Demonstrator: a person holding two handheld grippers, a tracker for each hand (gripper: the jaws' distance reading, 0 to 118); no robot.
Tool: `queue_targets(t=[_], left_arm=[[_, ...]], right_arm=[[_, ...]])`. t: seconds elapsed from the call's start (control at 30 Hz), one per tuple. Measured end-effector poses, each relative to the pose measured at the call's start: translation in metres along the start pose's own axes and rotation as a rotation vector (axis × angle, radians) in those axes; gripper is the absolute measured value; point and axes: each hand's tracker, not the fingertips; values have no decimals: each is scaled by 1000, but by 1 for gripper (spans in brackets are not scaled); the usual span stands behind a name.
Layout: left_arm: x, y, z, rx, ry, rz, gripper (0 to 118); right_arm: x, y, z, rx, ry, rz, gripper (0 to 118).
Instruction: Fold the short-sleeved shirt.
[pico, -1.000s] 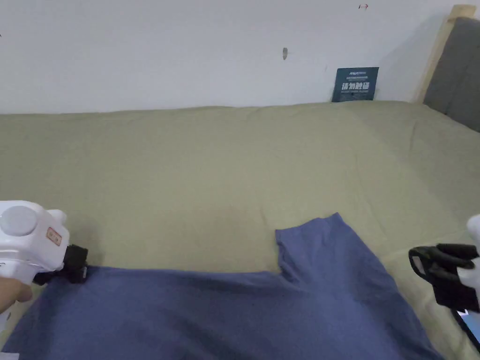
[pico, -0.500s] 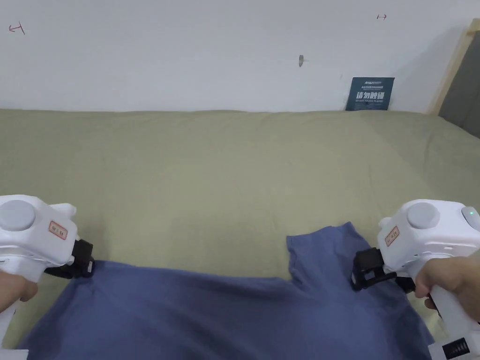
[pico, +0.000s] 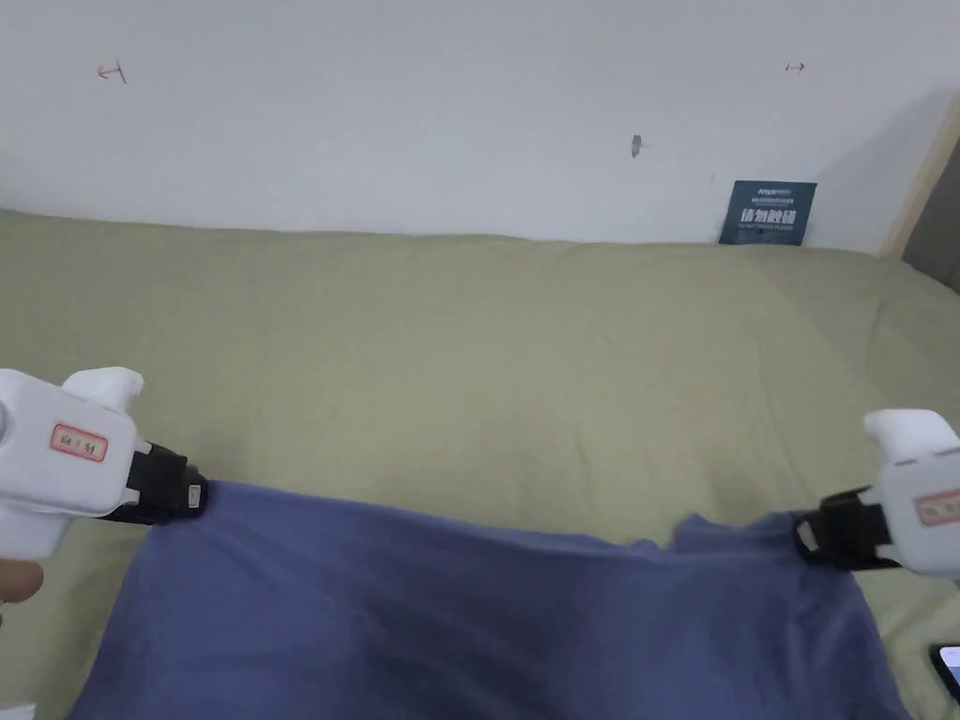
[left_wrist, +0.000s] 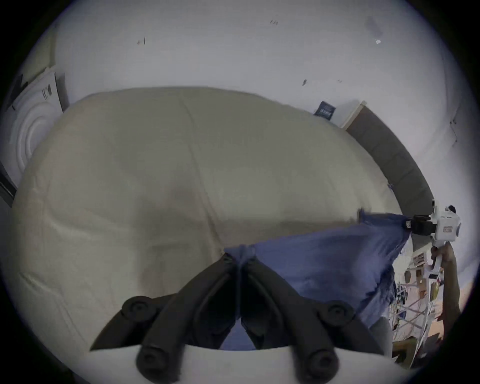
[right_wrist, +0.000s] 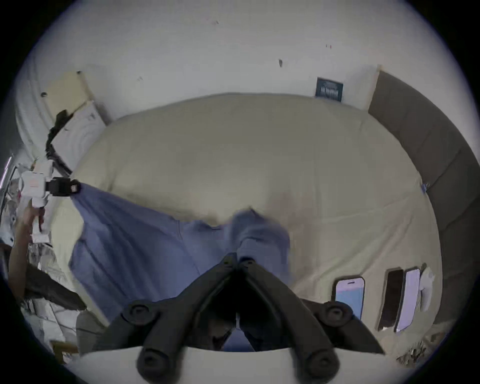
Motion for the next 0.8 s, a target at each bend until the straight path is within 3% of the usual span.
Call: queue_targets(t=[0.17, 0.3, 0.4, 0.63, 0.7, 0.73, 0.8], left_arm=[[-3, -54, 64, 73, -24, 17, 2], [-8, -120, 88, 56, -38, 62, 2], [-10, -171, 85, -12, -48, 83, 2], [-28, -245, 56, -101, 28, 174, 2], [-42, -254, 46, -96, -12, 210, 4], [-45, -257, 46, -76, -12, 206, 8], [-46, -256, 54, -22, -50, 222, 32]], right_arm=[[-8, -57, 77, 71, 3, 22, 0], [-5, -121, 104, 65, 21, -32, 0], [-8, -173, 99, -8, 21, -81, 0], [-4, -242, 55, -84, -35, -80, 0], [-2, -247, 48, -112, -14, -151, 0], [8, -251, 45, -122, -2, -178, 5], [10, -252, 53, -78, -21, -199, 66]])
